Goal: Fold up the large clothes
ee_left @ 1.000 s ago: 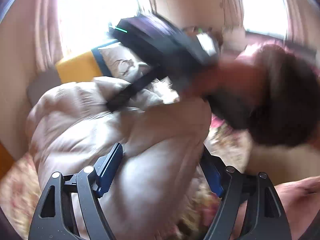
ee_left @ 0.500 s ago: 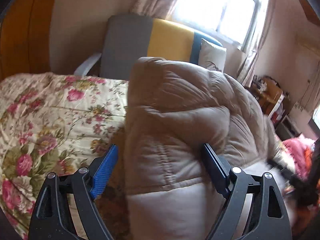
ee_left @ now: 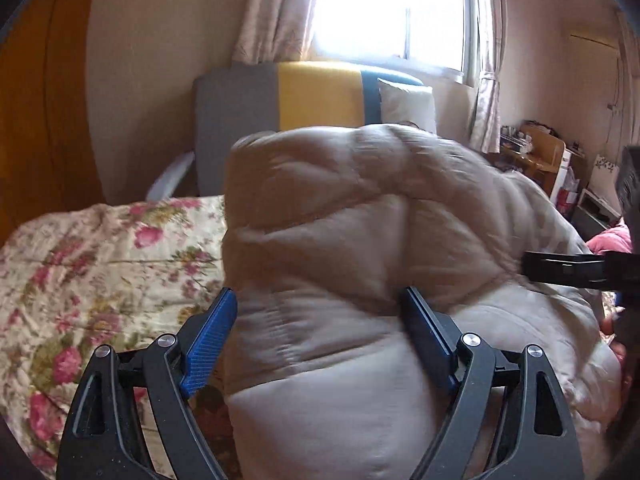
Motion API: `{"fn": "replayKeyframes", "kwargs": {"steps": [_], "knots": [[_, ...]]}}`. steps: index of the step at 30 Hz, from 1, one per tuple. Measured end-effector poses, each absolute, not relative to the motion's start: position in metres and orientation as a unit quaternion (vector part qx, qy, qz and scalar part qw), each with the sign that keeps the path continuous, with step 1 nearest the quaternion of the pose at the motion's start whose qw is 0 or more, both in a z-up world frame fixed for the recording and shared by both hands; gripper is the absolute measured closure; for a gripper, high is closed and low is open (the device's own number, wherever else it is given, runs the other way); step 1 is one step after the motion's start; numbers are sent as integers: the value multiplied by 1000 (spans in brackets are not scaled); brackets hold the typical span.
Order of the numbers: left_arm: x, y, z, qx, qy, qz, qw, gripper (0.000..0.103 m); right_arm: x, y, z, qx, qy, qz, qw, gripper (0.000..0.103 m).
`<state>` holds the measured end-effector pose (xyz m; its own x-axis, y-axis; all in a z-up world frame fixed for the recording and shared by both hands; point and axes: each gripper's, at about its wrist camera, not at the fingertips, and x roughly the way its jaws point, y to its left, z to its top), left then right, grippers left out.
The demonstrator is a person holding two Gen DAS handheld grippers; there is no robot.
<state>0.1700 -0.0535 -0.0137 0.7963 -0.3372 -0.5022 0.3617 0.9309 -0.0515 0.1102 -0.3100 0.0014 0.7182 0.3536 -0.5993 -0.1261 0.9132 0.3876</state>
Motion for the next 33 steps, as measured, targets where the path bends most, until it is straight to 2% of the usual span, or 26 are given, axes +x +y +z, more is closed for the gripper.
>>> {"fn": "replayKeyframes", "kwargs": {"steps": [2,4,9,12,15,18,20,25,28,33], "knots": [[171,-54,-14,27,257,-181,949,21,122,-311,-8,165,346,152,911,22],[177,-58,-15,22,268,-189,944,20,133,-326,-27,203,349,159,901,20],[180,-97,-22,78,275,-209,935,9,127,-361,-56,295,342,148,880,15],[179,-114,-28,108,270,-210,934,7,101,-361,-26,261,337,73,902,10],[178,-115,-30,109,267,-202,936,6,72,-346,29,179,281,-12,943,5],[178,-115,-30,111,266,-198,937,6,63,-312,70,102,237,-32,966,5],[177,-115,-29,112,265,-195,938,6,73,-289,76,80,244,-7,966,7],[174,-108,-27,102,257,-188,942,5,116,-256,47,37,290,3,956,39],[172,-106,-25,95,253,-191,944,4,129,-262,24,33,303,-21,952,41],[184,-117,-25,100,278,-212,932,4,141,-286,-12,85,322,-34,942,41]]}}
